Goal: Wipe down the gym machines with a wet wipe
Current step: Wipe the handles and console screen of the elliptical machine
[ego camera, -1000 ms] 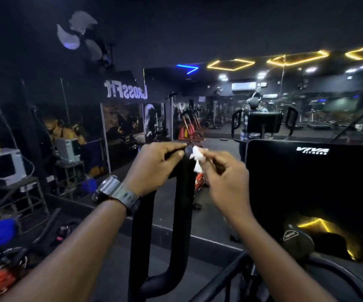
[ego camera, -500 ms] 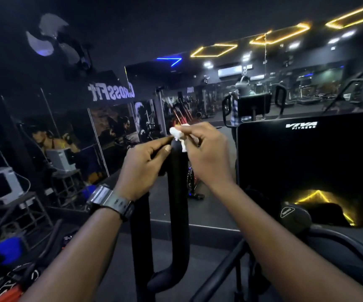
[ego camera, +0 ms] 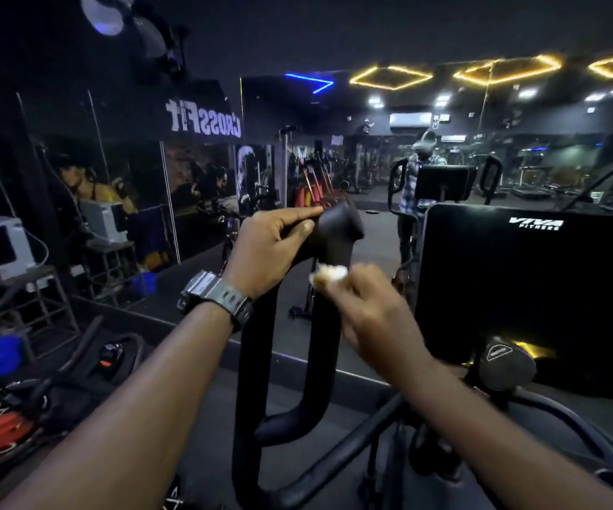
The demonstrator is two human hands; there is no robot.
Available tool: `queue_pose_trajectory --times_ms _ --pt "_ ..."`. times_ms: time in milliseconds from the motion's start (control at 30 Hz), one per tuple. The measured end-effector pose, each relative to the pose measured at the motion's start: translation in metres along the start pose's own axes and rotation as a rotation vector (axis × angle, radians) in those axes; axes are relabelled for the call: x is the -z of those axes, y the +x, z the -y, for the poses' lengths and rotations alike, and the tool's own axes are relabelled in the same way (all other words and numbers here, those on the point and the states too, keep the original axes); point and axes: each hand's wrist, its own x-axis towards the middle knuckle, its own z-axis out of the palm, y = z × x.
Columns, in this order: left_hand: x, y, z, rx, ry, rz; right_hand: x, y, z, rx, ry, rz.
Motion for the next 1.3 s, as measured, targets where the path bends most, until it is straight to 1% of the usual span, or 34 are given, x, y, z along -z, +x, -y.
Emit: queue_pose_trajectory --times_ms 33,67,100,167,233,267,300,333,367,400,433,467,500,533,567,600,633,667,700,733,767,800,833,867,900,933,967,1000,1067,1100,1133,1167,1267,1300 --pt "0.0 -0.002 0.001 -0.004 0.014 0.005 -0.003 -0.024 0.007 -0.004 0.098 0.078" --pt "-0.001 -0.003 0.002 -0.002 0.022 0.017 -0.003 -0.039 0.01 0.02 0.127 0.093" --pt "-0.001 -0.004 0.003 0.002 0.024 0.029 0.0 -0.038 0.01 0.065 0.105 0.071" --pt "0.0 -0.001 0.004 0.023 -0.005 0.053 0.014 -0.005 0.006 0.065 -0.01 -0.036" --pt "0.004 0.001 0.005 0.073 -0.083 0.041 0.02 0.032 -0.005 -0.001 -0.082 -0.161" --pt "0.006 0.0 0.006 0.096 -0.113 0.022 0.018 0.037 -0.008 -0.017 -0.079 -0.186" --pt "0.007 0.0 0.007 0.109 -0.123 -0.001 0.013 0.025 -0.005 -0.053 -0.05 -0.152" --pt "0.008 -0.001 0.009 0.116 -0.115 -0.025 0.004 0.002 0.004 -0.086 0.03 -0.052" --pt "0.008 -0.003 0.01 0.114 -0.097 -0.044 0.001 -0.029 0.019 -0.076 0.081 0.082" --pt "0.006 -0.005 0.011 0.108 -0.078 -0.06 -0.005 -0.057 0.031 0.011 0.08 0.182" --pt "0.004 -0.007 0.011 0.101 -0.064 -0.073 -0.01 -0.069 0.033 0.102 0.079 0.224" --pt "0.001 -0.007 0.011 0.097 -0.06 -0.084 -0.01 -0.062 0.026 0.13 0.049 0.208" --pt "-0.001 -0.007 0.01 0.092 -0.06 -0.092 -0.003 -0.038 0.019 0.116 0.001 0.136" --pt "-0.002 -0.007 0.009 0.09 -0.056 -0.099 0.004 -0.008 0.008 0.018 -0.002 0.076" --pt "-0.002 -0.007 0.007 0.089 -0.055 -0.108 0.014 0.022 -0.002 -0.029 -0.075 -0.025" --pt "-0.001 -0.007 0.006 0.089 -0.061 -0.116 0.02 0.04 -0.009 -0.027 -0.13 -0.152" --pt "-0.002 -0.007 0.007 0.086 -0.063 -0.121 0.021 0.041 -0.007 -0.027 -0.159 -0.181" --pt "-0.002 -0.006 0.007 0.078 -0.058 -0.126 0.013 0.026 -0.001 -0.041 -0.125 -0.107" --pt "-0.002 -0.007 0.008 0.076 -0.049 -0.133 0.006 0.001 0.016 -0.048 -0.057 0.01" --pt "-0.002 -0.008 0.009 0.078 -0.047 -0.142 -0.003 -0.025 0.034 0.006 -0.011 0.104" --pt "-0.003 -0.009 0.01 0.081 -0.048 -0.15 -0.006 -0.04 0.042 0.092 -0.018 0.158" --pt "-0.004 -0.01 0.01 0.082 -0.051 -0.154 -0.007 -0.039 0.037 0.177 -0.043 0.182" --pt "-0.004 -0.01 0.009 0.082 -0.054 -0.155 0.0 -0.022 0.029 0.188 -0.084 0.161" --pt "-0.005 -0.009 0.008 0.084 -0.056 -0.152 0.006 0.006 0.018 0.141 -0.131 0.097" --pt "-0.005 -0.008 0.007 0.085 -0.057 -0.147 0.017 0.033 0.008 0.074 -0.177 -0.001" --pt "-0.004 -0.008 0.006 0.088 -0.057 -0.143 0.024 0.05 0.0 0.029 -0.21 -0.054" --pt "-0.004 -0.007 0.007 0.09 -0.057 -0.143 0.023 0.051 0.001 0.018 -0.208 -0.051" --pt "-0.003 -0.007 0.008 0.091 -0.055 -0.146 0.016 0.039 0.009 0.058 -0.174 0.014" --pt "-0.003 -0.009 0.01 0.098 -0.051 -0.15 -0.005 -0.01 0.04 0.208 -0.139 0.263" --pt "-0.003 -0.01 0.011 0.1 -0.045 -0.15 -0.01 -0.026 0.047 0.27 -0.139 0.341" --pt "-0.004 -0.01 0.011 0.101 -0.039 -0.147 -0.011 -0.024 0.044 0.271 -0.112 0.369" --pt "-0.003 -0.01 0.01 0.102 -0.035 -0.145 -0.007 -0.009 0.036 0.231 -0.108 0.34" --pt "-0.002 -0.009 0.006 0.105 -0.037 -0.135 0.02 0.054 0.003 0.022 -0.185 0.071" --pt "-0.001 -0.008 0.005 0.101 -0.036 -0.132 0.021 0.055 0.001 -0.006 -0.193 0.049"
